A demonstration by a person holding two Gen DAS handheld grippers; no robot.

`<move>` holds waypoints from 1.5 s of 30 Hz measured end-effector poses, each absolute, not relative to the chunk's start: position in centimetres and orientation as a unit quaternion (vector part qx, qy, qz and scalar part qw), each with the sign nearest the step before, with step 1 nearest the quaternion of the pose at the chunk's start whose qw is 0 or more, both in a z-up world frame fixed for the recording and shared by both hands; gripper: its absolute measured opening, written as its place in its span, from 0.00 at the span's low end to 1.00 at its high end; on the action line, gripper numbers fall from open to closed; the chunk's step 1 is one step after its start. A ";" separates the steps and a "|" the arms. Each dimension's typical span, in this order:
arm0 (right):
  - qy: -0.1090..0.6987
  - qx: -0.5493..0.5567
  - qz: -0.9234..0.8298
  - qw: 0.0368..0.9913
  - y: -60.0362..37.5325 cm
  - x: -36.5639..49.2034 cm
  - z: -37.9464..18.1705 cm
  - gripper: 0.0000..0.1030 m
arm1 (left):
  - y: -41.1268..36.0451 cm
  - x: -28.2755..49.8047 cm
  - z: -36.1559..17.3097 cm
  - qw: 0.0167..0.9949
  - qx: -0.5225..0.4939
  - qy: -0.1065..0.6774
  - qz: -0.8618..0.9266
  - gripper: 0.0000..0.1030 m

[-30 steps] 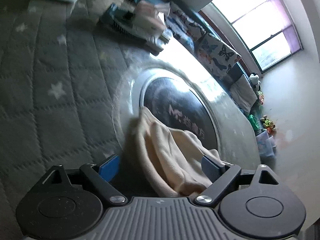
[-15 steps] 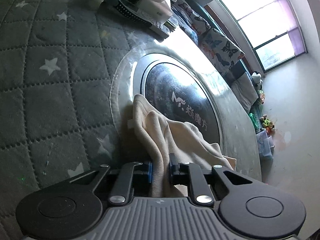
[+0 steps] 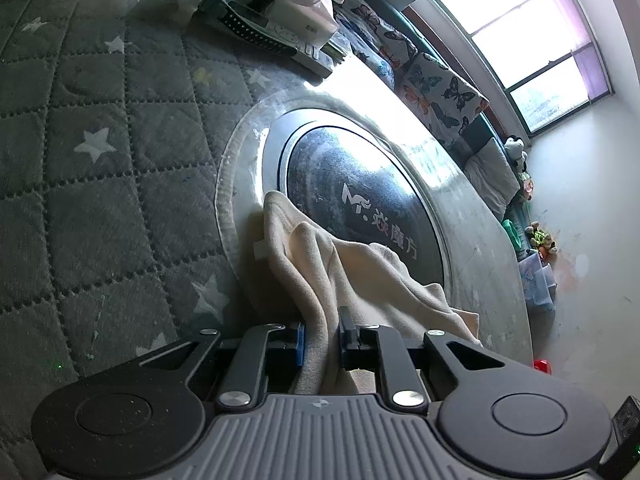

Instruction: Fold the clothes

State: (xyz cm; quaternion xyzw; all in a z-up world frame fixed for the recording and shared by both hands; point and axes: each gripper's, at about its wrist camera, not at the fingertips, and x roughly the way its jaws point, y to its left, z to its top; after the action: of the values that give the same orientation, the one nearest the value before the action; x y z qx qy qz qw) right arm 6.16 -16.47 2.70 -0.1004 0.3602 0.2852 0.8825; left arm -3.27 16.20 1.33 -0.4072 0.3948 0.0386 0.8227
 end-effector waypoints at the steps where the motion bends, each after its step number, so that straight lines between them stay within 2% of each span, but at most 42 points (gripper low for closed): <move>1: 0.363 -0.097 0.279 0.884 -16.7 6.5 2.4 0.52 | 16.2 -3.2 1.3 0.823 -0.407 0.395 0.039 0.16; 6: 0.375 -0.086 0.262 0.885 -17.3 7.9 1.2 0.58 | 16.1 -3.1 1.4 0.825 -0.399 0.397 0.040 0.16; 18: 0.388 -0.054 0.264 0.881 -17.4 8.9 -0.3 0.61 | 15.6 -2.9 1.8 0.836 -0.372 0.402 0.040 0.16; 19: 0.387 -0.054 0.264 0.882 -17.4 8.8 -0.3 0.59 | 15.6 -2.9 1.9 0.837 -0.369 0.402 0.040 0.16; 20: 0.386 -0.054 0.265 0.882 -17.3 8.8 -0.3 0.49 | 15.5 -2.9 1.9 0.838 -0.366 0.402 0.040 0.16; 22: 0.384 -0.051 0.268 0.882 -17.2 8.8 -0.3 0.41 | 15.3 -2.8 2.1 0.843 -0.355 0.403 0.041 0.16; 24: 0.386 -0.042 0.271 0.881 -17.4 8.7 -0.1 0.22 | 14.8 -2.8 2.6 0.850 -0.340 0.401 0.040 0.16; 26: 0.382 -0.034 0.272 0.883 -17.7 8.6 0.2 0.11 | 14.2 -2.7 3.2 0.858 -0.325 0.398 0.036 0.16; 34: 0.337 -0.015 0.272 0.901 -19.6 6.6 3.1 0.09 | 11.9 -2.2 5.9 0.886 -0.261 0.383 0.022 0.15; 45: 0.272 -0.021 0.222 0.936 -24.6 5.4 7.3 0.09 | 4.3 1.2 9.0 0.908 -0.199 0.367 -0.034 0.14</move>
State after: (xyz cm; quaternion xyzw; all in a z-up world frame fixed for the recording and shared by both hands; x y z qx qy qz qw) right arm 5.45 -24.60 7.31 -0.0213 0.2722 0.2217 0.9361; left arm 1.22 4.26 9.01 -0.1994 0.3667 -0.0337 0.9081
